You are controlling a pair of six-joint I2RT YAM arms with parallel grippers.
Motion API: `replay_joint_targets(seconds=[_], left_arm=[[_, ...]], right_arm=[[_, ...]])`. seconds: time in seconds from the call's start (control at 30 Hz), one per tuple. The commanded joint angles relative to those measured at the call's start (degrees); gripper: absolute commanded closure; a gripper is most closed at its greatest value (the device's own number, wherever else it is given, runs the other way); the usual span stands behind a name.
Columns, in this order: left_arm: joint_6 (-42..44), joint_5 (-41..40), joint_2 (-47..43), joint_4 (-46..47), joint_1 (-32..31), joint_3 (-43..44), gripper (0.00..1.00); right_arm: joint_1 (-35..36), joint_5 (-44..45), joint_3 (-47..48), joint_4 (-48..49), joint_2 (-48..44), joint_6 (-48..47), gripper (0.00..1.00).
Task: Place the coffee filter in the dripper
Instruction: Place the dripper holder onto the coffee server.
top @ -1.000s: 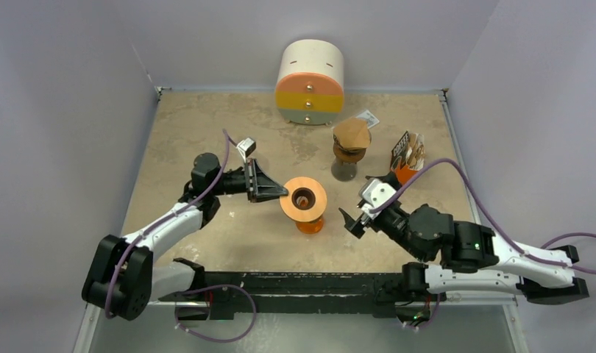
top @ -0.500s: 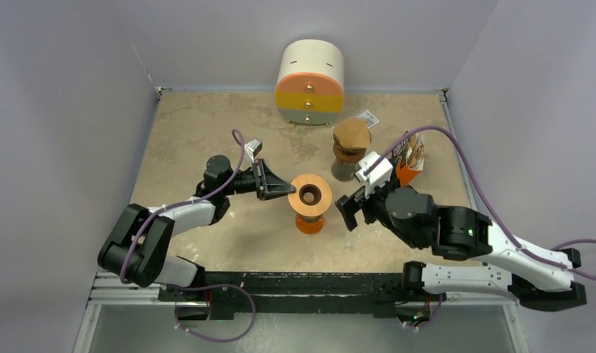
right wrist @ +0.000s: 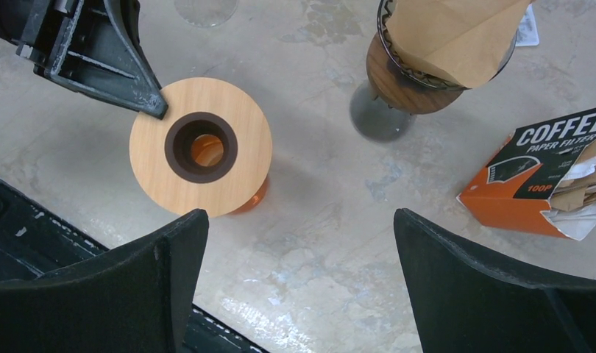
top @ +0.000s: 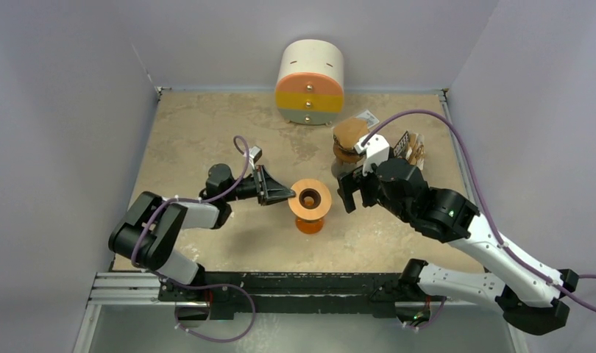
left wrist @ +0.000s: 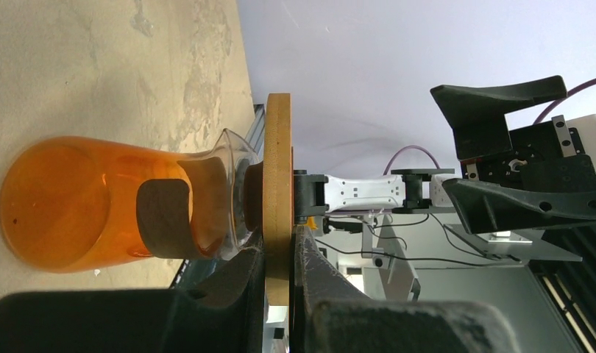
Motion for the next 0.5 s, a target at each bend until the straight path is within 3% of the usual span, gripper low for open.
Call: replay_joint_targets(seconds=[0.0,0.47], left_arm=[[-3.28,-0.28,1.82,11.18,-0.66,-1.44,1.0],[-7.24,0.05,8.25,19.5,-1.12,-2.16,1.0]], right_arm=[[-0.95,-2.21,-0.45,1.51,-0.36,0.95,0.03],[-1.26,-1.48,-1.96,1.6,-1.08,2.05,0.03]])
